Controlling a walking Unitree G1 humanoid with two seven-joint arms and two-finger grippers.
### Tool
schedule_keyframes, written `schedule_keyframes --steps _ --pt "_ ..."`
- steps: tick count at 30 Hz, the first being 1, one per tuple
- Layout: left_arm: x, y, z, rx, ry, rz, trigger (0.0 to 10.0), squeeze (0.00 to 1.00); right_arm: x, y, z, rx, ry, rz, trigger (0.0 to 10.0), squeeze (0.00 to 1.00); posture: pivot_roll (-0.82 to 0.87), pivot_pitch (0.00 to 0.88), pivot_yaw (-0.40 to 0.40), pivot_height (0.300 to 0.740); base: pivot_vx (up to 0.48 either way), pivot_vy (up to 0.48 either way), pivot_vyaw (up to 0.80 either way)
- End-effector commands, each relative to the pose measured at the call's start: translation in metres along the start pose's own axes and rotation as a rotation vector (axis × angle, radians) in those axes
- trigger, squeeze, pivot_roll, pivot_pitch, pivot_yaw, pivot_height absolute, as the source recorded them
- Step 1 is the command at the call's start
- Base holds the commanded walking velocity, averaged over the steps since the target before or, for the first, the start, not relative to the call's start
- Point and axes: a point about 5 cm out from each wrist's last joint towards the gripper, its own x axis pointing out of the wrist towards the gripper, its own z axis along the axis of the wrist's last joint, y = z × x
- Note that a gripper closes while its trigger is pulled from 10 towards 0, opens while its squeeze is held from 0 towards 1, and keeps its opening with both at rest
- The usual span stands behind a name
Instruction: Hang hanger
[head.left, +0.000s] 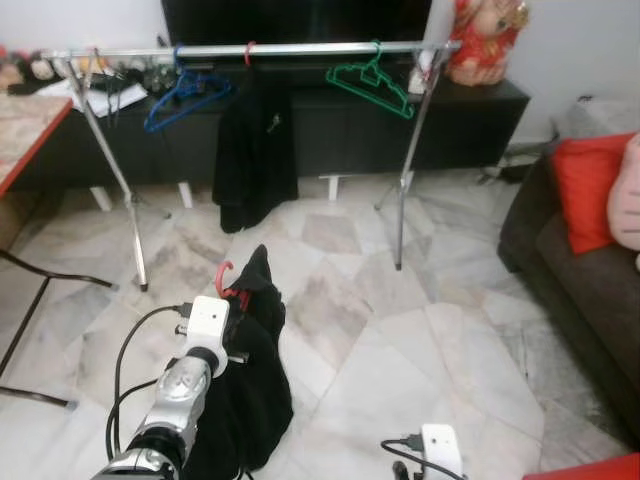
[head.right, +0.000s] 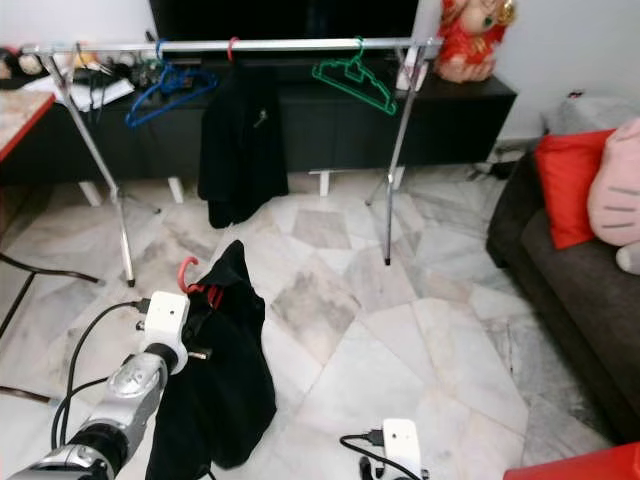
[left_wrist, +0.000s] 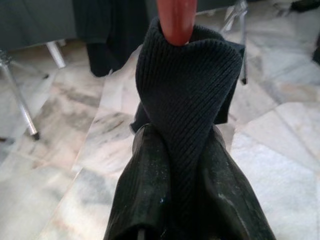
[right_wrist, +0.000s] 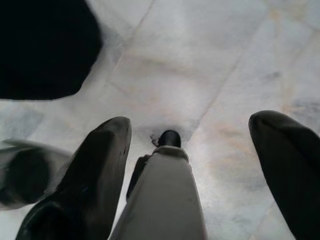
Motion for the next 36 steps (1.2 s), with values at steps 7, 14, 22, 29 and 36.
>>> schedule_keyframes --steps 7,14,22,29,36 --pt "0.001 0.008 0.007 0.001 -0.025 0.020 10.0 0.00 -0.002 -0.002 -0.010 0.001 0.025 0.008 10.0 0.00 -0.05 0.000 -0.012 0.740 0.000 0.259 0.00" --pt "0.002 0.007 0.008 0.003 -0.026 0.016 10.0 0.00 -0.003 -0.004 -0.015 0.001 0.035 0.006 10.0 0.00 -0.05 0.000 -0.012 0.740 0.000 0.259 0.00" --pt "0.002 0.006 0.008 0.001 -0.027 0.015 10.0 0.00 -0.003 -0.004 -0.016 0.001 0.039 0.007 10.0 0.00 -0.05 0.000 -0.011 0.740 0.000 0.259 0.00" --pt "0.002 0.007 0.007 0.002 -0.023 0.016 10.0 0.00 -0.003 -0.005 -0.016 0.004 0.041 0.006 10.0 0.00 -0.05 0.000 -0.011 0.740 0.000 0.258 0.00" --pt "0.002 0.007 0.008 0.002 -0.024 0.017 10.0 0.00 -0.004 -0.008 -0.019 0.006 0.045 0.003 10.0 0.00 -0.05 0.000 -0.009 0.740 0.000 0.259 0.00"
